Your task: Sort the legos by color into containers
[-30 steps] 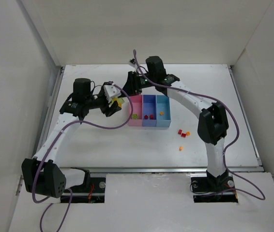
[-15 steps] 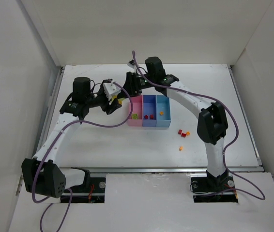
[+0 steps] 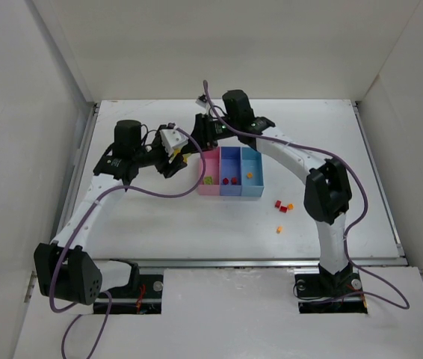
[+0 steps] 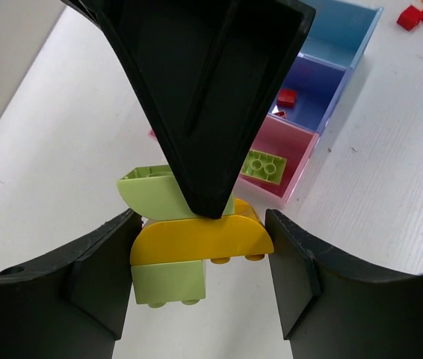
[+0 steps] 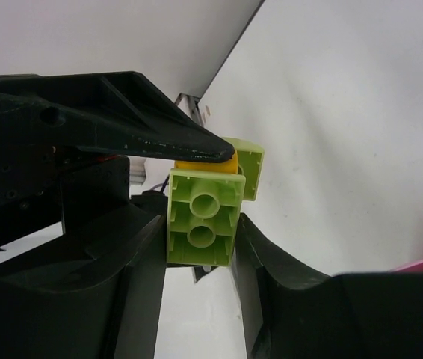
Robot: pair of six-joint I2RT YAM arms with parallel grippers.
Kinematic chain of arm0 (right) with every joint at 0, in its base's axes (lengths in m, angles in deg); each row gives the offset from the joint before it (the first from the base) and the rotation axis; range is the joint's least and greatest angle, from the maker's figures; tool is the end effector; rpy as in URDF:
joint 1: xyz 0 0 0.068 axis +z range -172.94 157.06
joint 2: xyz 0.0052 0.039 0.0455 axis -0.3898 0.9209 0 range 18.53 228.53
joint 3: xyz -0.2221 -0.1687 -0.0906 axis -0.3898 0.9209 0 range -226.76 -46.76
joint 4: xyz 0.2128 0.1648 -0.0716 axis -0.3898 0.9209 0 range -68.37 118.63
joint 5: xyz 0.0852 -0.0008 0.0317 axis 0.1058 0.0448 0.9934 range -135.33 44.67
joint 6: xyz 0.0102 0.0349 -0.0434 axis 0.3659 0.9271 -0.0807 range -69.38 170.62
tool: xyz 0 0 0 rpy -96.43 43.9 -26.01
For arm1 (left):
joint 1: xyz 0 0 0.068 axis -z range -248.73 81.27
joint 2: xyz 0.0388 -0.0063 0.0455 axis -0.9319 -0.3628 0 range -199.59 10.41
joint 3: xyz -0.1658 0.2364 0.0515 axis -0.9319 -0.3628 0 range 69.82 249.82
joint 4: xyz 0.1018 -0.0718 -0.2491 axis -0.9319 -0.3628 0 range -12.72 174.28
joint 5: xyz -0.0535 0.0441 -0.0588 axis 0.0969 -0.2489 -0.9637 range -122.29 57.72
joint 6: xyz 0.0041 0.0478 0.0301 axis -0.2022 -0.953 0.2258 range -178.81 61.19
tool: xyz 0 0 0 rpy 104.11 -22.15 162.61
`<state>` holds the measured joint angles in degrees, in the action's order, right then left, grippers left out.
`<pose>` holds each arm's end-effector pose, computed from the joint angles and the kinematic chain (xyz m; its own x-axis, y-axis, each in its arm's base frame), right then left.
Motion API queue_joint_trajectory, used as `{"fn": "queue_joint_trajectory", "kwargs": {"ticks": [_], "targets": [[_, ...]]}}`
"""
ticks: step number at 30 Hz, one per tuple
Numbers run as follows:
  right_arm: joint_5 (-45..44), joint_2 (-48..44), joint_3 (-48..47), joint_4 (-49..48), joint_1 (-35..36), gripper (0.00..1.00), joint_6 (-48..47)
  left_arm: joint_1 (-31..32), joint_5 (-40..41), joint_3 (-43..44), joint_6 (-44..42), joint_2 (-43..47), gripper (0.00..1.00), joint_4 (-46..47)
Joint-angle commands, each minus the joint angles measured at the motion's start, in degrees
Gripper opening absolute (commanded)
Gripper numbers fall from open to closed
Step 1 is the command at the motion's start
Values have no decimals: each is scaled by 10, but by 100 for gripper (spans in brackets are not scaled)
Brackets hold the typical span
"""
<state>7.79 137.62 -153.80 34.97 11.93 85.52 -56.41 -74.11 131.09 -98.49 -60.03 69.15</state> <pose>0.4059 0.3214 0.3244 -0.8240 -0.1557 -0.5448 -0.5664 0.2052 0.7981 0.2759 -0.0872 0.3569 0.1712 0.4497 -0.8766 0.8360 0.4044 0.3707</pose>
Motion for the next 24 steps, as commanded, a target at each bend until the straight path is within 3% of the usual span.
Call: {"fn": "queue_joint_trajectory", "kwargs": {"ticks": [1,9,17,21,24], "targets": [[-42,-31,27,-11,-16,0,-9,2,22,10,-28,-5,0,-46],[-95,-75,94,-11,-54,0,-9,-15,51,-75,-50,30,0,-46],[-121,-86,124,-11,-72,0,-15,-26,67,-81,-50,35,0,-46],[-193,-67,79,62,-53,0,-53,-26,61,-57,-1,30,0,-41],[-309,-55,34,159,-34,0,-58,-26,95,-23,106,-1,0,-36]]}}
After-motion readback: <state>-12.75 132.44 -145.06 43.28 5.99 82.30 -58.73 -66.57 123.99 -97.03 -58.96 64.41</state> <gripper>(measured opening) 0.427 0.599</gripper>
